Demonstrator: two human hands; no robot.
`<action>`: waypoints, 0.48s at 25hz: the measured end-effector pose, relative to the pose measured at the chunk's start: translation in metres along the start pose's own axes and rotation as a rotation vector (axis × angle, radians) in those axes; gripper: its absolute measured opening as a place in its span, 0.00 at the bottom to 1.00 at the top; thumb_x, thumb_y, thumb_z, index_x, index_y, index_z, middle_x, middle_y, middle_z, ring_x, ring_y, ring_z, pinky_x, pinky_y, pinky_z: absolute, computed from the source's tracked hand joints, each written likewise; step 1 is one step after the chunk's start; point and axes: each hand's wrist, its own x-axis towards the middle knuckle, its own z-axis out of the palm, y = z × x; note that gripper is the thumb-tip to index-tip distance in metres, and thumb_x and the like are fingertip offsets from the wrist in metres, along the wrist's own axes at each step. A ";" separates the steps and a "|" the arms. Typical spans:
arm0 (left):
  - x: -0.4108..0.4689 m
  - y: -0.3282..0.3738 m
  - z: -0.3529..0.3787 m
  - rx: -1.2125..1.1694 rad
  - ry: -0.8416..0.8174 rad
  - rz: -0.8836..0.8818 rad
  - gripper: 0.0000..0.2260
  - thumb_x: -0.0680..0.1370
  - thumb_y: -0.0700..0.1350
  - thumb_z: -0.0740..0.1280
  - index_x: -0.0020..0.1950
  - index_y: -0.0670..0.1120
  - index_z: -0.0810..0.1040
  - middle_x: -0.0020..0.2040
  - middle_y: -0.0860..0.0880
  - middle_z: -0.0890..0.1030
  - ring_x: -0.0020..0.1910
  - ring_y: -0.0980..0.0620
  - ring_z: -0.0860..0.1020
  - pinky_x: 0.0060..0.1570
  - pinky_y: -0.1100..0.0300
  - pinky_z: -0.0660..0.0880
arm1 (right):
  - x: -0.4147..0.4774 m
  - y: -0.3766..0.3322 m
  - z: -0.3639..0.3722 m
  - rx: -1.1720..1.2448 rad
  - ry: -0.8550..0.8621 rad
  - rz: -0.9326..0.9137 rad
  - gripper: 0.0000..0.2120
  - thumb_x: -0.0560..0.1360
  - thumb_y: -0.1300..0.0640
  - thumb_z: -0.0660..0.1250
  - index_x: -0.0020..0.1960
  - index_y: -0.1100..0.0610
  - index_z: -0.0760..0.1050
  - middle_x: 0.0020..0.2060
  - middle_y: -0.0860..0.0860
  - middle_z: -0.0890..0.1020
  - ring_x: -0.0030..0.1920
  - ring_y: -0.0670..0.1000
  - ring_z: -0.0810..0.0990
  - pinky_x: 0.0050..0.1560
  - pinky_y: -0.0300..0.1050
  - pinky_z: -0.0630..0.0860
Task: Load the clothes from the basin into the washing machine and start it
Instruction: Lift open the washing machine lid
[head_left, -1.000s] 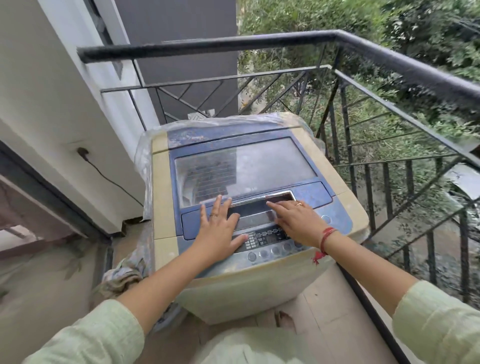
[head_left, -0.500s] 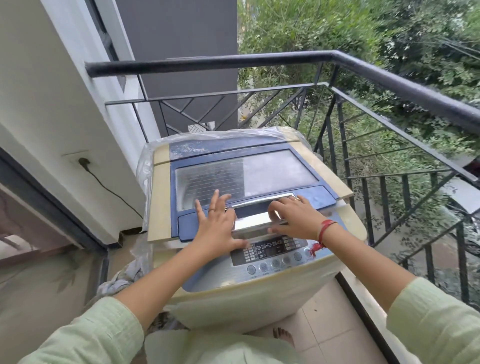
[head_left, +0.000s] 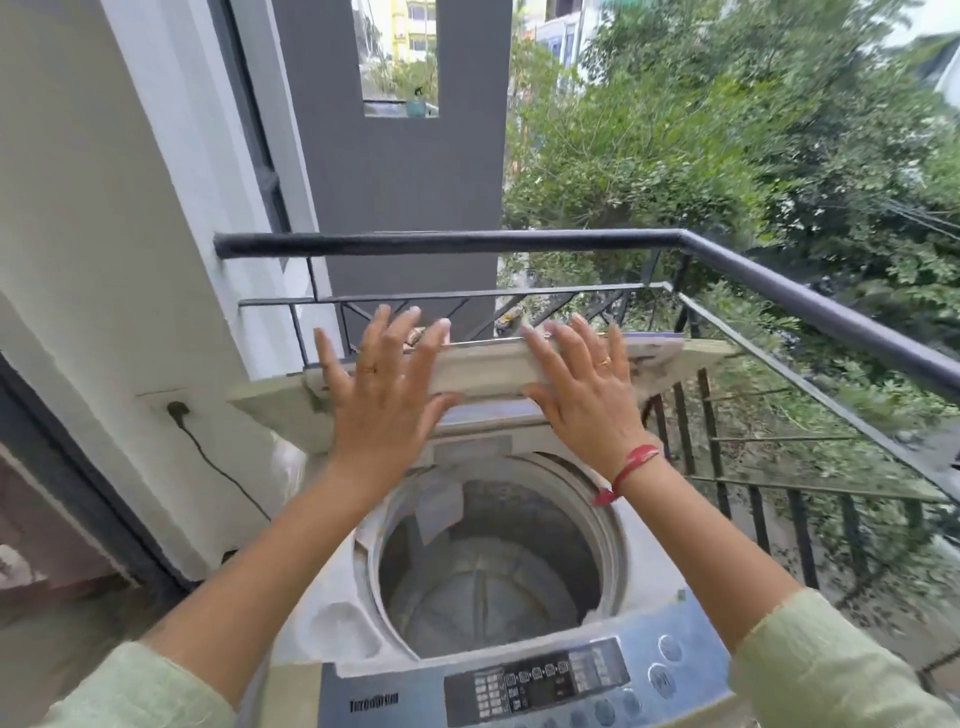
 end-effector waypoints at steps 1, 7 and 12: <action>0.011 0.000 0.008 0.027 -0.023 -0.027 0.29 0.74 0.62 0.62 0.71 0.51 0.64 0.69 0.47 0.66 0.71 0.44 0.62 0.66 0.29 0.47 | 0.014 0.002 0.008 -0.014 0.006 0.012 0.25 0.79 0.45 0.52 0.75 0.50 0.58 0.70 0.54 0.68 0.72 0.58 0.61 0.72 0.65 0.52; 0.081 -0.023 0.058 -0.068 -0.196 -0.141 0.29 0.78 0.64 0.45 0.76 0.52 0.55 0.76 0.46 0.58 0.76 0.43 0.51 0.67 0.31 0.40 | 0.095 0.017 0.047 0.070 -0.005 0.098 0.24 0.80 0.45 0.48 0.76 0.48 0.54 0.75 0.54 0.60 0.75 0.58 0.55 0.72 0.62 0.43; 0.135 -0.044 0.092 -0.113 -0.408 -0.211 0.32 0.76 0.66 0.51 0.76 0.55 0.47 0.78 0.49 0.48 0.76 0.47 0.41 0.68 0.36 0.34 | 0.148 0.036 0.077 0.125 -0.161 0.103 0.30 0.78 0.41 0.54 0.77 0.47 0.49 0.76 0.53 0.54 0.76 0.58 0.49 0.72 0.64 0.44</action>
